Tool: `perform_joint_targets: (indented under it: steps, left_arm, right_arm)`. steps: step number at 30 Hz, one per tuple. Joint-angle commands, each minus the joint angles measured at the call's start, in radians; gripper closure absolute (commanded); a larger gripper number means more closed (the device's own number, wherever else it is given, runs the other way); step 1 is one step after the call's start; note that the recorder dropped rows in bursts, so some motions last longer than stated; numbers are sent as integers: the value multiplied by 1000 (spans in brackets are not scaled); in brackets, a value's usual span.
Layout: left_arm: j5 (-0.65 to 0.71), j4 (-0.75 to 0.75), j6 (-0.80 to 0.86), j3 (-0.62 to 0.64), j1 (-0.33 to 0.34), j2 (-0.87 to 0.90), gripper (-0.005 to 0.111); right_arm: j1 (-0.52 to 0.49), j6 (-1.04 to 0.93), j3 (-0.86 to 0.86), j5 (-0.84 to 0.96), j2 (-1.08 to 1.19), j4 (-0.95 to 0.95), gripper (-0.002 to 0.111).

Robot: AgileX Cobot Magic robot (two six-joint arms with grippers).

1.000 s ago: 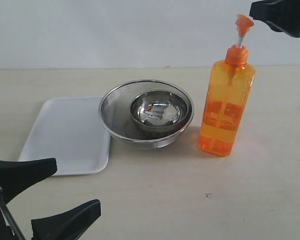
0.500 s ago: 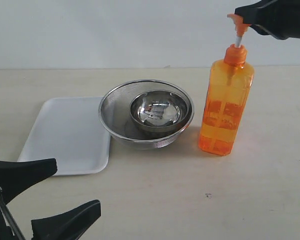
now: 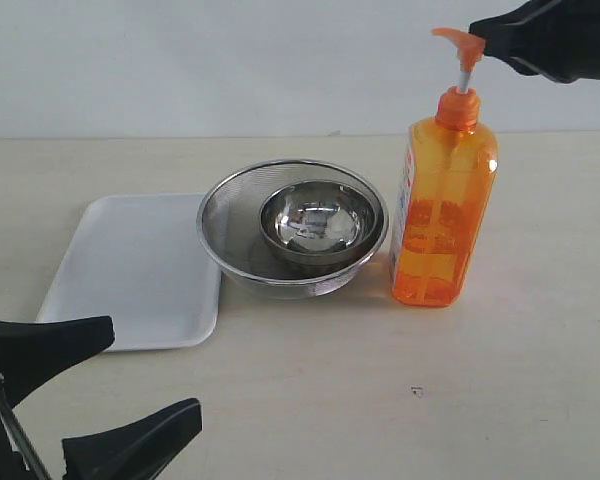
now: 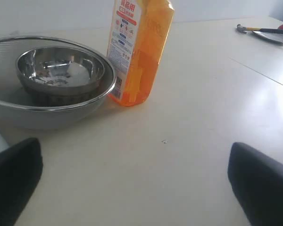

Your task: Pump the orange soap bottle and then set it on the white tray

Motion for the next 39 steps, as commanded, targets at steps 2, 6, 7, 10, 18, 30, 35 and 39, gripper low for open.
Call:
perform_joint_targets:
  steps: [2,6,7,10,18,30,35,39]
  left_arm:
    - [-82,5,29,5,-1,-4,2]
    - [-120,121,32,1,-1,-4,2]
    - [-122,162,32,-3,-1,-4,2]
    - [-99,236,25,-20,-1,-4,2]
    - [-91,267,53,-55,-1,-4,2]
    - [118,169,299,-248,96,-4,2]
    - [155,198,306,-301,187,-4,13]
    - [151,209,276,-303,262,14,39]
  right_arm:
    - [-1,63,-6,74,-16,14,108]
    - [-1,84,-1,208,-50,86,108]
    - [-1,81,1,248,-65,91,108]
    - [-1,76,33,326,-139,100,108]
    - [-1,111,220,274,-339,202,108]
    - [-1,-36,429,76,-373,271,108]
    - [-1,-171,496,72,-373,376,108]
    - [-1,-221,529,63,-373,388,108]
